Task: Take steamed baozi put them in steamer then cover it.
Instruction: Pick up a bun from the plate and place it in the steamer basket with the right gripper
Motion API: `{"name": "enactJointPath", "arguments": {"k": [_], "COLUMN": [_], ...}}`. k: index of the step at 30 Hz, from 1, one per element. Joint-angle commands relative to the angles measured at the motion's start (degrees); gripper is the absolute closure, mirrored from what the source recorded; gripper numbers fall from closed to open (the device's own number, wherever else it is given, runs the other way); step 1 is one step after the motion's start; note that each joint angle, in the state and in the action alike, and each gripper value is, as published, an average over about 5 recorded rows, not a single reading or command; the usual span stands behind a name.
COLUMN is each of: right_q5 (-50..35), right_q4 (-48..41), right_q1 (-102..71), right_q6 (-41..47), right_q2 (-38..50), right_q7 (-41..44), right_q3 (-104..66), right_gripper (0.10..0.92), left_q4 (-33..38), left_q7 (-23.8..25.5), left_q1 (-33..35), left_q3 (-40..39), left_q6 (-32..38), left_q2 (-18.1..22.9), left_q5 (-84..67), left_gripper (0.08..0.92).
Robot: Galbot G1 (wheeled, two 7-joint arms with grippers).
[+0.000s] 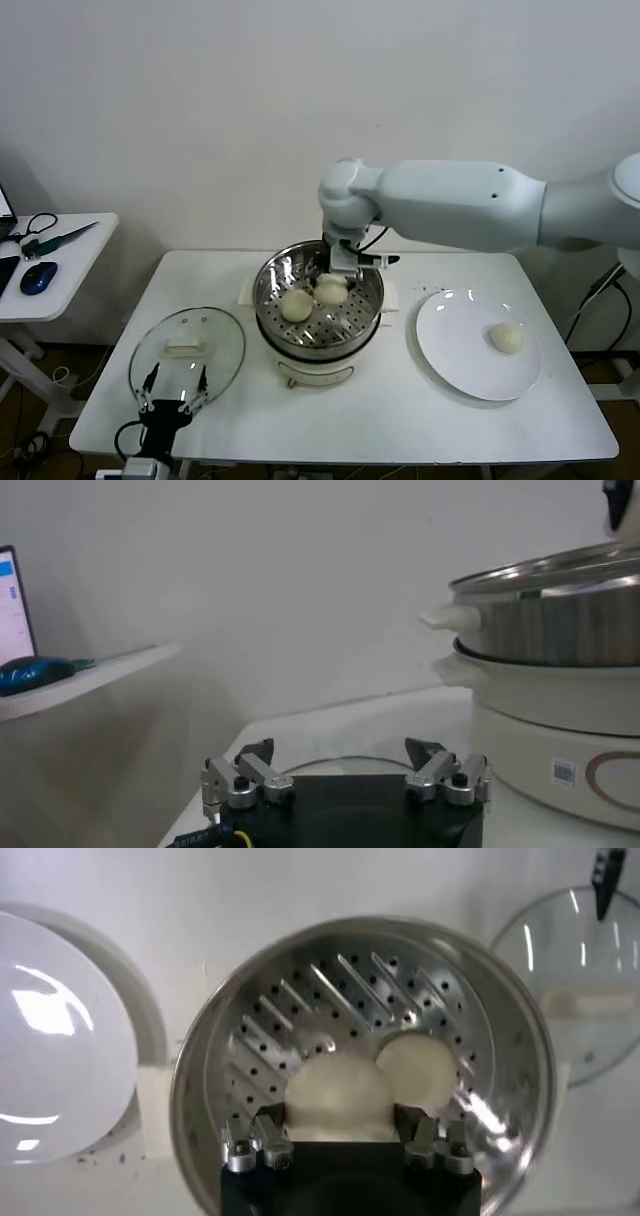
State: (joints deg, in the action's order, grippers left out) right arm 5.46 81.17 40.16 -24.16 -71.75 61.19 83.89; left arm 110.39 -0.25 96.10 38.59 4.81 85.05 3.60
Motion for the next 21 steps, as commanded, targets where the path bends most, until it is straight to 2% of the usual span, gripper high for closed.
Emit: {"name": "enactJointPath", "arguments": {"k": [1,14,21], "right_q5": [1.1,1.5,2.9], "right_q4": [1.1,0.3,0.1], "right_q1": [-3.6,-4.6,-4.7], "right_q6": [-1.1,-0.6,-0.5], "right_q2": [-3.1,-3.0,-2.8], "right_q7": [0.2,0.0,-0.7], "right_q3": [0.8,1.1,0.9], "right_gripper": [0.321,0.303,0.212], "left_q4": [-0.3,-1.2,-1.5], "left_q7": [0.0,0.0,0.0], "left_q1": [0.0,-0.8,-0.8], "left_q3": [0.1,-0.8,-0.9], "left_q6": [0.1,0.1,0.3], "left_q2": [0.1,1.5,1.5], "left_q5": [-0.2,0.3,0.3], "left_gripper": [0.177,0.177,0.177]}}
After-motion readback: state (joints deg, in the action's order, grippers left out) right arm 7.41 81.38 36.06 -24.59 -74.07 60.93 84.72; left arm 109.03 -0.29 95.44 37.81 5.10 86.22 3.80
